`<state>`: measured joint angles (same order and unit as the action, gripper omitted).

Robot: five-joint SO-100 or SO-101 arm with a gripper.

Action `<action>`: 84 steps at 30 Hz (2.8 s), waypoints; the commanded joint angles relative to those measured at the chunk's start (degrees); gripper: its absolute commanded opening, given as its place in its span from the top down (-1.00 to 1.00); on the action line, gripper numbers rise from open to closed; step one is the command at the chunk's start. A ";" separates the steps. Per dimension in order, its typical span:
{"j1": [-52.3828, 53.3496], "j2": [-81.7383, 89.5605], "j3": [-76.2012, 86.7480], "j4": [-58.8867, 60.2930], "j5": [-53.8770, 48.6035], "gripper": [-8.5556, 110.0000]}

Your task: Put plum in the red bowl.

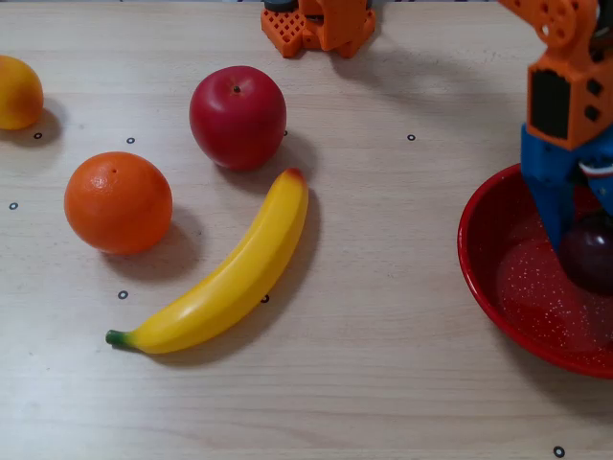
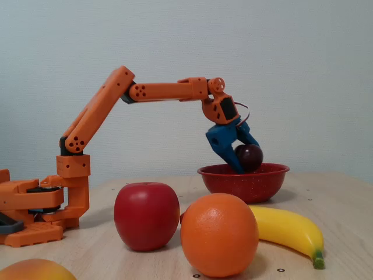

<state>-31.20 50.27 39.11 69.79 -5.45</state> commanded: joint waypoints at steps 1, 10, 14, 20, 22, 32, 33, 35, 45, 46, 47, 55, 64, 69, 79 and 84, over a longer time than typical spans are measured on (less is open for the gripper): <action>1.23 2.20 -9.76 -2.81 -3.34 0.82; 2.29 -1.05 -12.30 -0.18 -7.47 0.38; 2.29 0.62 -10.72 -0.26 -7.38 0.25; 2.55 3.52 -9.05 0.79 -6.15 0.16; 2.81 4.22 -8.96 0.79 -5.71 0.17; 4.57 12.83 -7.47 3.69 -5.10 0.23; 4.75 13.97 -7.29 4.31 -4.83 0.23; 5.27 16.35 -6.77 5.80 -4.66 0.25; 8.70 28.65 -3.52 13.36 -2.99 0.44; 9.05 30.06 -3.08 14.06 -2.81 0.50; 9.40 31.11 -2.81 14.77 -2.37 0.58; 11.16 39.64 0.70 21.97 -0.79 0.86; 15.82 51.24 12.22 23.29 -0.09 0.86; 19.78 60.56 24.08 22.85 -0.62 0.86; 26.10 82.79 48.87 18.98 -4.83 0.86; 27.69 90.09 55.28 20.74 -4.92 0.86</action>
<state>-5.10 137.81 95.89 91.05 -9.14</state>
